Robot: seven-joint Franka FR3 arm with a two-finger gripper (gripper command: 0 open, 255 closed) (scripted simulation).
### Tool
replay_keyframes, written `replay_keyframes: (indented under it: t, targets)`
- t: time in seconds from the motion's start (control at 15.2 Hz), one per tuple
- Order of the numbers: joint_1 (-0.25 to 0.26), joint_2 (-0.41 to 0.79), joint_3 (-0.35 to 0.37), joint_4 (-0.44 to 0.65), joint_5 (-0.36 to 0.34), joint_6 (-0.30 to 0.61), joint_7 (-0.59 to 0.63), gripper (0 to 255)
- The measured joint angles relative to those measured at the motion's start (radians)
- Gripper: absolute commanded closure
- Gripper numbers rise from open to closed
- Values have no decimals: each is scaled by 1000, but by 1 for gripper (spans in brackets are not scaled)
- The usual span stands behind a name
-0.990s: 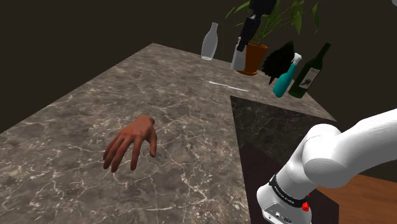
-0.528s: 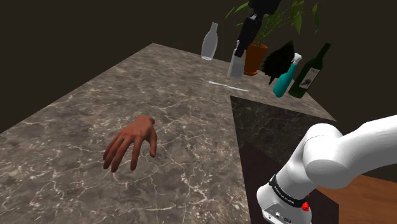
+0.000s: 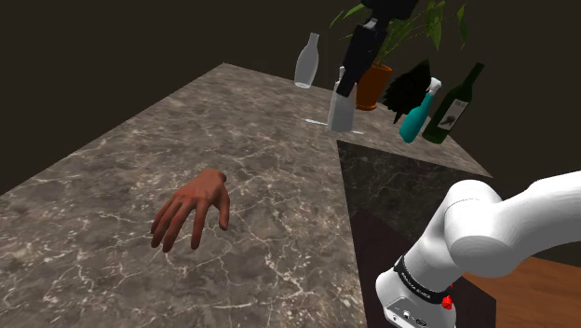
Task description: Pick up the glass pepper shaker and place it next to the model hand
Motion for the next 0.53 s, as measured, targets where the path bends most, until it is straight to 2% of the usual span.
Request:
replay_keyframes:
  t: [0.53]
  targets:
    - [36, 9, 167, 38, 81, 2, 192, 255]
